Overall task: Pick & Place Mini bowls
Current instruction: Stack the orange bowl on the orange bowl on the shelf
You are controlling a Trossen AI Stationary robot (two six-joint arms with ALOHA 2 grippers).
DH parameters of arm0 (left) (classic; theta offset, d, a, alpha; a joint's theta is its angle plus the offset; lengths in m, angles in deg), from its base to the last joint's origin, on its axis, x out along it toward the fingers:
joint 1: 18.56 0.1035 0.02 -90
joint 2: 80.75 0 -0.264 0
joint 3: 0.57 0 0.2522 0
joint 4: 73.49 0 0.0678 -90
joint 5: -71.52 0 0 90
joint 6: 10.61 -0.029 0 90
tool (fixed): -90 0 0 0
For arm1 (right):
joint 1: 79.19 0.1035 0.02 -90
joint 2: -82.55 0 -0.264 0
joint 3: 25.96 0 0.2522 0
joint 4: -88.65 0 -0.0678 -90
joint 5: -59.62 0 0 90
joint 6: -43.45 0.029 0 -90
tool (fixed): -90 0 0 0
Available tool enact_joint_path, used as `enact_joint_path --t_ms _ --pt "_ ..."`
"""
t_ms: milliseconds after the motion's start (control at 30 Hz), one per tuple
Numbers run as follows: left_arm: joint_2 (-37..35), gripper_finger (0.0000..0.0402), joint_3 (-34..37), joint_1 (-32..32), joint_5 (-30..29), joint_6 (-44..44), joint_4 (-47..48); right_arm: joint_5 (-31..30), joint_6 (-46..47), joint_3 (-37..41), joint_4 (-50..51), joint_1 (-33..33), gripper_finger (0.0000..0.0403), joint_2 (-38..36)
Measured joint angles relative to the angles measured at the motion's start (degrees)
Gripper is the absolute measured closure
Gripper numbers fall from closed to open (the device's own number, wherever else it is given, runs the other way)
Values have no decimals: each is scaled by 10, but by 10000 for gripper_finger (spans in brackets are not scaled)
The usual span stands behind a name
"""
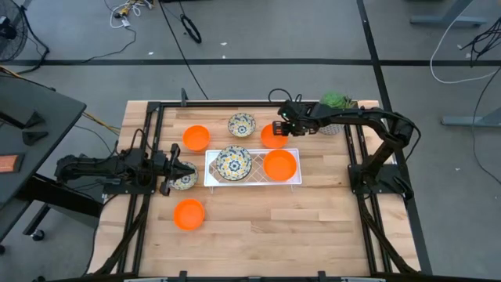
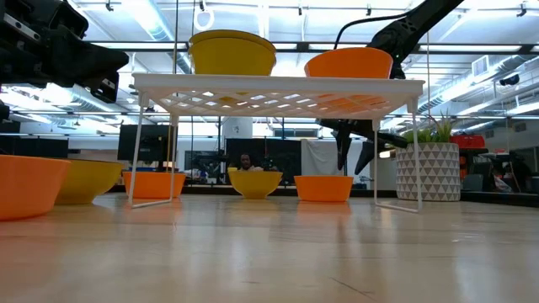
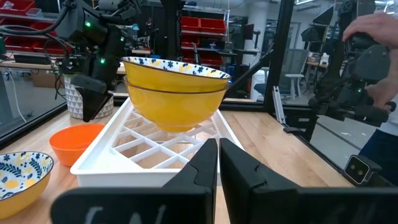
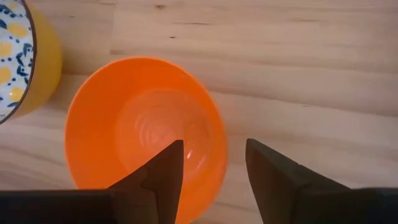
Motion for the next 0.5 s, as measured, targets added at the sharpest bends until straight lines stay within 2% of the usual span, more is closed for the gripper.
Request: enact_joint_path --t_ms 500 --pt "0 378 0 0 0 0 0 28 -9 0 3 2 231 0"
